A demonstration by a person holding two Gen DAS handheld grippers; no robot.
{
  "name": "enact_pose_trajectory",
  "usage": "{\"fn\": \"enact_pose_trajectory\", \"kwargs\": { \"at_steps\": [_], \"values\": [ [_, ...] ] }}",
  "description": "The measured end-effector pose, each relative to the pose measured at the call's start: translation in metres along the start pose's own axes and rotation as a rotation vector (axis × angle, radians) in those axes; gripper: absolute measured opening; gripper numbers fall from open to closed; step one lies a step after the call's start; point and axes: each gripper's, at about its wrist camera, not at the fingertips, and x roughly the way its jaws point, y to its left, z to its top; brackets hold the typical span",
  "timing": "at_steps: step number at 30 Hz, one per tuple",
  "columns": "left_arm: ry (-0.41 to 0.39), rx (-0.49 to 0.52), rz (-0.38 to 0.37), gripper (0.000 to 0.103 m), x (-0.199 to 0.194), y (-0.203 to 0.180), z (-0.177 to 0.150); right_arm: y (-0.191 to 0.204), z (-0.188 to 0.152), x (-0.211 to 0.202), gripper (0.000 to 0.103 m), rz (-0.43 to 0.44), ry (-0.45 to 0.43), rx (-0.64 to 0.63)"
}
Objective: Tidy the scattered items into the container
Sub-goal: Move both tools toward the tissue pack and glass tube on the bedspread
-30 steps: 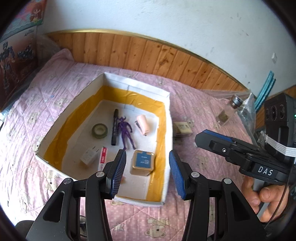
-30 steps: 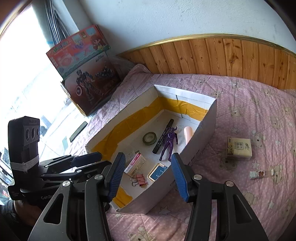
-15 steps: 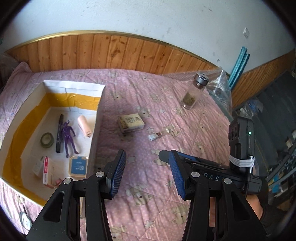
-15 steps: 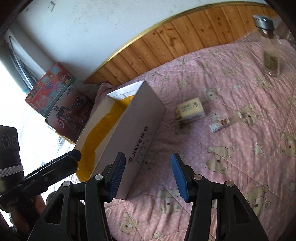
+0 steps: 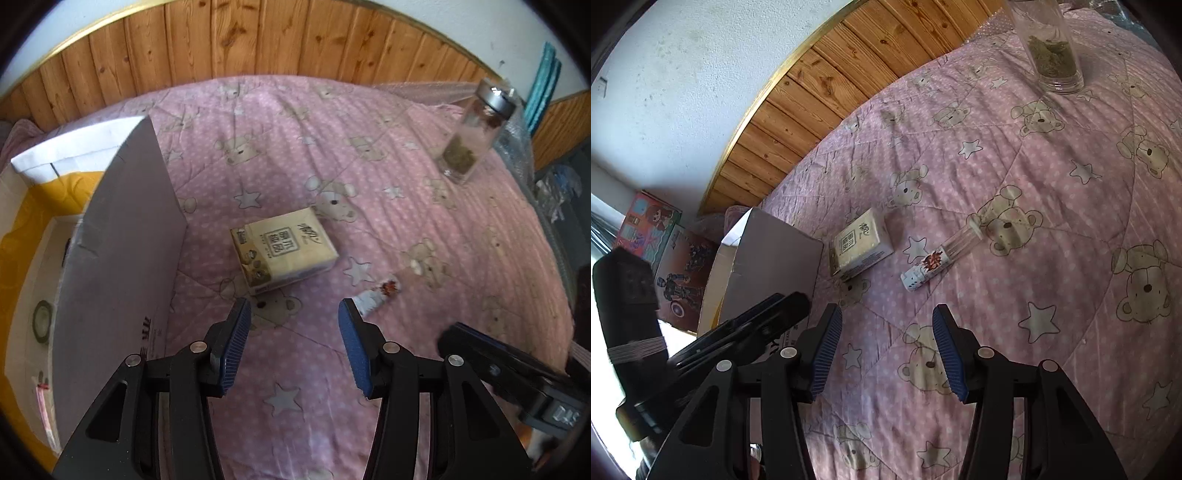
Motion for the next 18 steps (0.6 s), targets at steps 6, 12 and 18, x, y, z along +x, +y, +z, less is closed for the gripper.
{"fn": "enact_pose_trajectory", "kwargs": {
  "at_steps": [6, 12, 18],
  "values": [
    [0.025, -0.017, -0.215, 0.052, 0.029, -0.012, 0.008, -0.029, 0.000, 0.013, 0.053, -0.002, 0.026, 0.061],
    [-0.084, 0.072, -0.110, 0.052, -0.006, -0.025, 0.010, -0.033, 0.006, 0.020, 0.053, 0.011, 0.029, 0.074],
    [-0.041, 0.121, -0.067, 0.054, 0.029, -0.029, 0.041, -0.020, 0.004, 0.029, 0.053, 0.006, 0.038, 0.038]
  ]
}}
